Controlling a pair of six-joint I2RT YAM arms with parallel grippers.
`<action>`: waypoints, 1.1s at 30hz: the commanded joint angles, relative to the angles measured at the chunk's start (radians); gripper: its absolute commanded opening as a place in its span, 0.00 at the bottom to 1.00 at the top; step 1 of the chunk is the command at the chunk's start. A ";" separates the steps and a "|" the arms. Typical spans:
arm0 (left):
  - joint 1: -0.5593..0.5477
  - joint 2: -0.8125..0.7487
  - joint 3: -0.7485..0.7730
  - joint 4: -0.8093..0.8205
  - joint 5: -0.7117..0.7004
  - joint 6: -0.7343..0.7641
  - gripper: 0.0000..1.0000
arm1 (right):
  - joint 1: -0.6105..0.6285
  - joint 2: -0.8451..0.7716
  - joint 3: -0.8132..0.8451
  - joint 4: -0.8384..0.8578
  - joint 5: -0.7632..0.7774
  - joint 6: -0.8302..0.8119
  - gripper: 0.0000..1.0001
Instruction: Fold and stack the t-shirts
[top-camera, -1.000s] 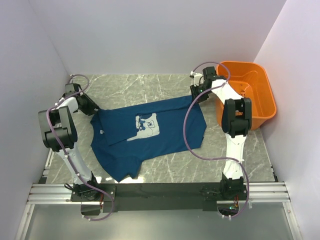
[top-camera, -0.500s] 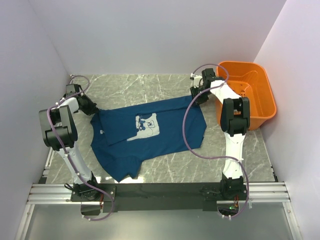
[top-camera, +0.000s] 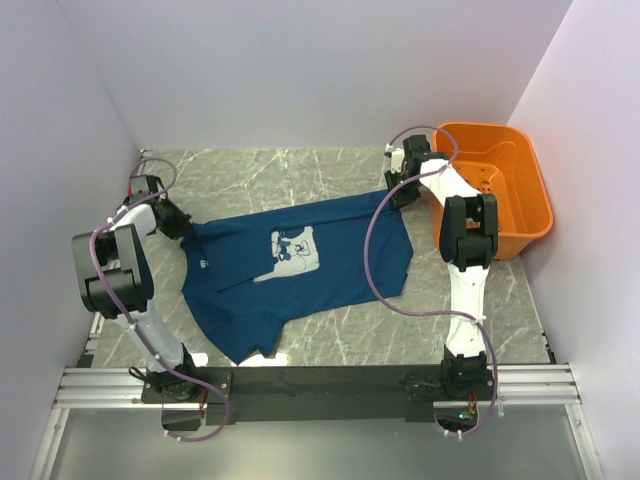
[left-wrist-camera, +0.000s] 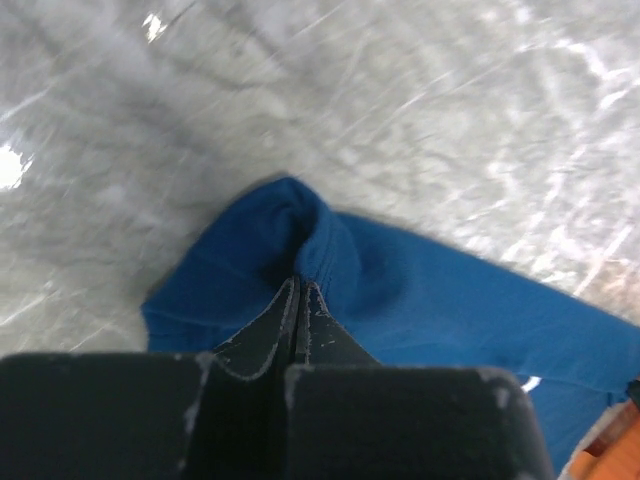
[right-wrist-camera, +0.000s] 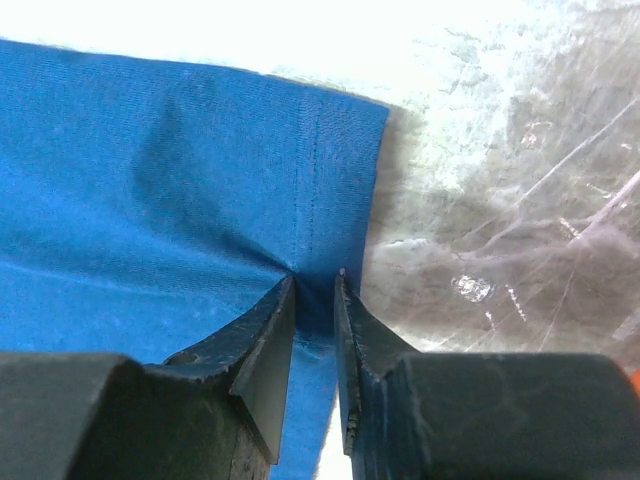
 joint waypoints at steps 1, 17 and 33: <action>-0.001 -0.017 -0.011 -0.023 -0.040 -0.017 0.01 | -0.006 0.022 0.042 -0.006 0.041 0.016 0.29; 0.002 -0.347 0.026 0.014 -0.124 0.101 0.57 | -0.009 -0.196 -0.029 0.022 -0.074 -0.125 0.50; 0.027 -0.603 -0.280 -0.202 0.232 -0.036 0.69 | 0.118 -0.697 -0.660 -0.535 -0.556 -1.310 0.51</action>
